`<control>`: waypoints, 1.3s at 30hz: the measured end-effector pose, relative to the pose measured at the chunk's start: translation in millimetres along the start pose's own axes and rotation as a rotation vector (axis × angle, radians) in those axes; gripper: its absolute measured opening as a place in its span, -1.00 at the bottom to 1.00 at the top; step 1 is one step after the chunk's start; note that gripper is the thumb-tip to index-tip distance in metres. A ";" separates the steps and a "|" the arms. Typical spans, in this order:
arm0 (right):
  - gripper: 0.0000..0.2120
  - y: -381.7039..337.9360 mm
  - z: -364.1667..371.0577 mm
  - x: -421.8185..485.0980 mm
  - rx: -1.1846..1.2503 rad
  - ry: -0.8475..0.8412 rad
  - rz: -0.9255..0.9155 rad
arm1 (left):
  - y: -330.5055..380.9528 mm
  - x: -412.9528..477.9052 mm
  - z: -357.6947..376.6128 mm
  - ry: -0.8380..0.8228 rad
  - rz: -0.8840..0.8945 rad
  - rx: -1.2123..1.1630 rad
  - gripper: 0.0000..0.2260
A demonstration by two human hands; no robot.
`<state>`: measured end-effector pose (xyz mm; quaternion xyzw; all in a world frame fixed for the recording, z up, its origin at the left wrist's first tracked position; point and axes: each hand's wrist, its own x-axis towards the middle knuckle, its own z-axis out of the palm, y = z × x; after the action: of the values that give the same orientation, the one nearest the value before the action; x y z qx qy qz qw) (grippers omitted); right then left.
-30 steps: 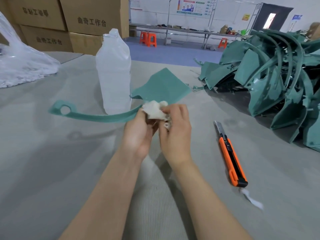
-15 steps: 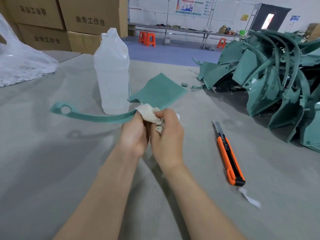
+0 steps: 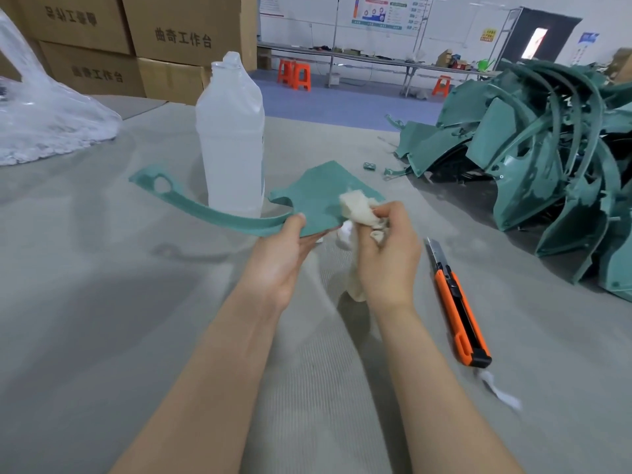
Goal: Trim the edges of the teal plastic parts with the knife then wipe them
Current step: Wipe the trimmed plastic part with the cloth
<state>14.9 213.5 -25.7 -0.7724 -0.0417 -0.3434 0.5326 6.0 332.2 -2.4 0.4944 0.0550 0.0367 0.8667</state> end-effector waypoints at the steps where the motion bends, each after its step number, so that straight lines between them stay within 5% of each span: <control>1: -0.85 3.0 -4.3 3.8 0.013 0.025 0.050 | -1.5 -0.7 0.1 -0.020 -0.001 0.029 -0.77; 7: -0.89 -9.5 13.1 -16.1 -0.004 -0.067 0.022 | -4.9 0.7 6.1 0.082 -0.003 -0.007 -0.80; 12: -0.85 -22.8 30.6 -33.9 0.011 -0.146 -0.086 | 2.1 -1.4 -0.2 -0.024 0.010 -0.010 -0.60; 18: -0.85 -13.8 18.1 -22.3 0.012 -0.138 -0.091 | 2.4 0.9 0.4 0.034 0.025 -0.017 -0.78; 29: -0.87 5.2 -14.4 13.2 0.135 0.180 0.435 | -4.6 -0.6 0.9 0.032 0.068 0.245 -0.79; 34: -0.83 -20.7 6.5 -0.2 0.683 -0.090 0.795 | -8.7 -3.5 4.5 0.140 0.062 0.308 -0.78; 39: -0.82 -33.6 25.7 -20.4 0.627 -0.289 0.760 | -10.6 -10.1 11.2 0.147 0.244 0.449 -0.80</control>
<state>-2.6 256.0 -15.9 -0.5759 0.0676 0.0138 0.8146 -2.5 316.1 -5.3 0.6734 0.0643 0.1636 0.7180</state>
